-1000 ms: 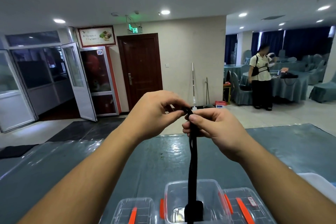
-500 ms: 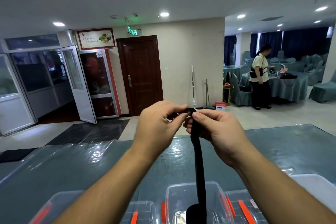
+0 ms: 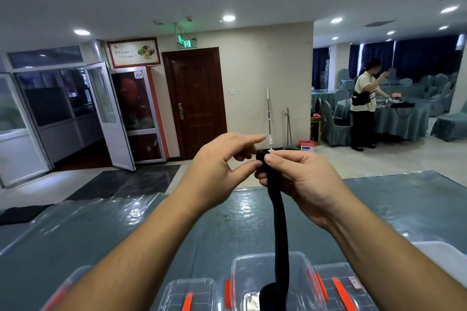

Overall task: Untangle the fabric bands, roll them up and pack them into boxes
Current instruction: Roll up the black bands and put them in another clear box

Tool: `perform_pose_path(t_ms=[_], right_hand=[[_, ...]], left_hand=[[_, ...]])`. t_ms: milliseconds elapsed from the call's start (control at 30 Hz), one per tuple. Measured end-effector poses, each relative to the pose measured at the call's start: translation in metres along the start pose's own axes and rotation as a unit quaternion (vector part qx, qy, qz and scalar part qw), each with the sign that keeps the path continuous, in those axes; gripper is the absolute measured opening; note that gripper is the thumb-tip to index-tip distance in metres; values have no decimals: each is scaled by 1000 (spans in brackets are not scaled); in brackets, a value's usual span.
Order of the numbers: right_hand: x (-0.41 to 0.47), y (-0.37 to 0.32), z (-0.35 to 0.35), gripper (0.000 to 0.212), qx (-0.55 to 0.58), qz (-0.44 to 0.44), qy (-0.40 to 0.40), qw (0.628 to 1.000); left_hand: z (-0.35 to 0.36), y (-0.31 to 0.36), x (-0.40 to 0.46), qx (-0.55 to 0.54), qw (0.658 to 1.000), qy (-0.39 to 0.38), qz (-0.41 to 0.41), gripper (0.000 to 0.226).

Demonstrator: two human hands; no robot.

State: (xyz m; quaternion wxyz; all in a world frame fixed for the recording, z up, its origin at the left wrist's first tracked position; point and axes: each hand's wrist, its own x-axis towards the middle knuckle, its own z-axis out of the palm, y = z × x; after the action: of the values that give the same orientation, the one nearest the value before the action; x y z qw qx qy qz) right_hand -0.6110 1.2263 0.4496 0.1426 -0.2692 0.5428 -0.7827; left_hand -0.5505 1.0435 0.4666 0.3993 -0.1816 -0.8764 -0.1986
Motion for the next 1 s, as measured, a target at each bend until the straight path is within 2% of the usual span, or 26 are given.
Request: perform_pose_path(t_ms=[67, 133, 333, 467, 533, 633, 700, 767, 900, 1000], right_hand=[[0, -3, -2, 14, -25, 3, -15, 1000], [1, -5, -4, 16, -33, 2, -30, 999], [-2, 4, -2, 21, -8, -17, -33, 999], [-1, 2, -4, 19, -86, -59, -32, 994], [1, 2, -7, 18, -132, -82, -25, 988], [6, 5, -15, 16, -186, -98, -5, 978], [6, 4, -20, 16, -226, -108, -15, 968], [5, 4, -19, 17, -239, -117, -25, 964], [6, 8, -8, 17, -121, -109, 7, 987], [8, 15, 0, 22, -30, -134, 96, 986]], left_hand=[[-3, -2, 2, -2, 999, -42, 9, 35], [-4, 0, 2, 1, 999, -43, 28, 28], [7, 8, -5, 2, 993, 107, 39, 16], [20, 12, -10, -4, 988, 150, 21, 12], [23, 16, -11, -20, 991, 131, -26, 13], [18, 20, -7, -88, 985, 27, -146, 16], [14, 20, -4, -186, 960, -8, -209, 14], [13, 19, -1, -306, 917, 23, -256, 11], [23, 21, -3, -415, 849, 102, -311, 12], [34, 26, -5, -480, 793, 152, -343, 11]])
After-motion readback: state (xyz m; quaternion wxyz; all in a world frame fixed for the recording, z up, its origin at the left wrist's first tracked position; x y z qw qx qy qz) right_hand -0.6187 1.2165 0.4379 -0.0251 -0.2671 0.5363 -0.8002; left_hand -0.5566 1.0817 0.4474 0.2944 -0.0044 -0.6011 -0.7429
